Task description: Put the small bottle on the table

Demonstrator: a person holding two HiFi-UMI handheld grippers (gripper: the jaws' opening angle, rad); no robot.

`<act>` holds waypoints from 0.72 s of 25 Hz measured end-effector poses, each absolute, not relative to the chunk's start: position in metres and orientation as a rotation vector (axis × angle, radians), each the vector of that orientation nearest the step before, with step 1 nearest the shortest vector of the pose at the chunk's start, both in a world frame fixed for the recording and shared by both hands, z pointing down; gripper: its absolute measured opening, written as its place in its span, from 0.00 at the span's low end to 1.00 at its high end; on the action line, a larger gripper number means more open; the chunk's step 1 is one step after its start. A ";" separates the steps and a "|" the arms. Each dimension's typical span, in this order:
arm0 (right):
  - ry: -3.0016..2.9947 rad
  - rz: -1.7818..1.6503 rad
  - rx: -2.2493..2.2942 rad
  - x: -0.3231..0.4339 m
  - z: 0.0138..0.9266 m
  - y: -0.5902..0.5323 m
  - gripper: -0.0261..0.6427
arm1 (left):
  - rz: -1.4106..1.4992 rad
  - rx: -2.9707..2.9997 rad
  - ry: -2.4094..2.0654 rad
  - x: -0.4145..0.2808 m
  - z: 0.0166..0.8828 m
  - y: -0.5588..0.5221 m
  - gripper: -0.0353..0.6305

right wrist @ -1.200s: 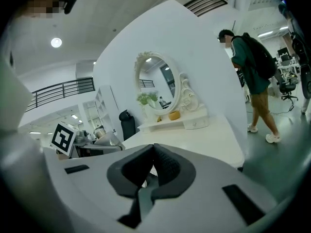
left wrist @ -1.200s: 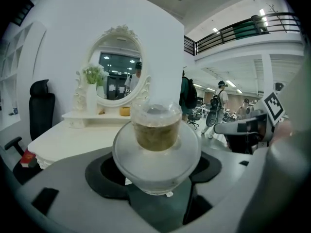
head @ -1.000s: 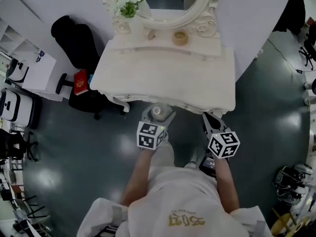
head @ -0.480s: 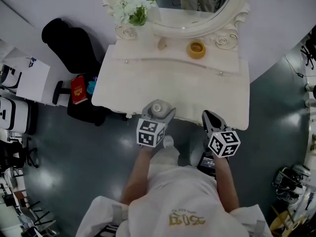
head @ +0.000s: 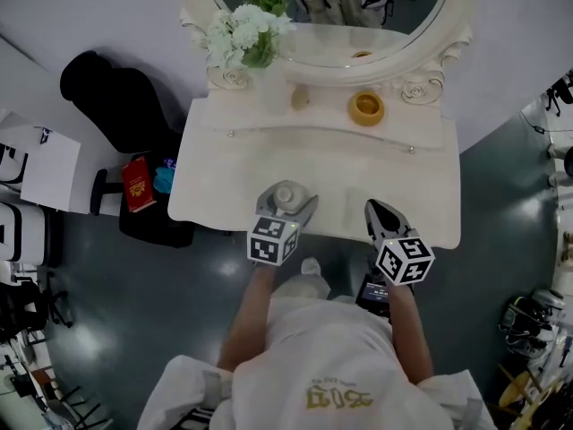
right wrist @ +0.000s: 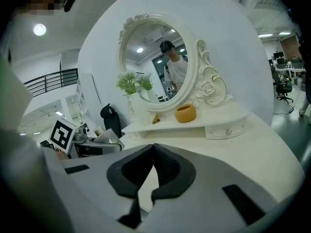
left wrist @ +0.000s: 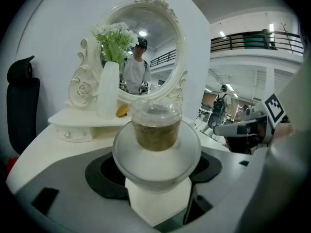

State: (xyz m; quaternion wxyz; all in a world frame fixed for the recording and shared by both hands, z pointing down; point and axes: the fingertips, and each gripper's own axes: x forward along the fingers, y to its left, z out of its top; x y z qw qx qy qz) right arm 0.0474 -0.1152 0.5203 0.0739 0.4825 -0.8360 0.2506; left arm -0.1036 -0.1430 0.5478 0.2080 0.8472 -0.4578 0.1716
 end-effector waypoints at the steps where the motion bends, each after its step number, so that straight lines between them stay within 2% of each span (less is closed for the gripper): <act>1: -2.504 0.748 1.462 0.046 0.520 -0.118 0.06 | 0.478 2.362 -1.268 -0.106 0.549 -0.147 0.57; 18: -2.474 0.740 1.511 0.034 0.526 -0.153 0.06 | 0.540 2.353 -1.235 -0.128 0.574 -0.178 0.57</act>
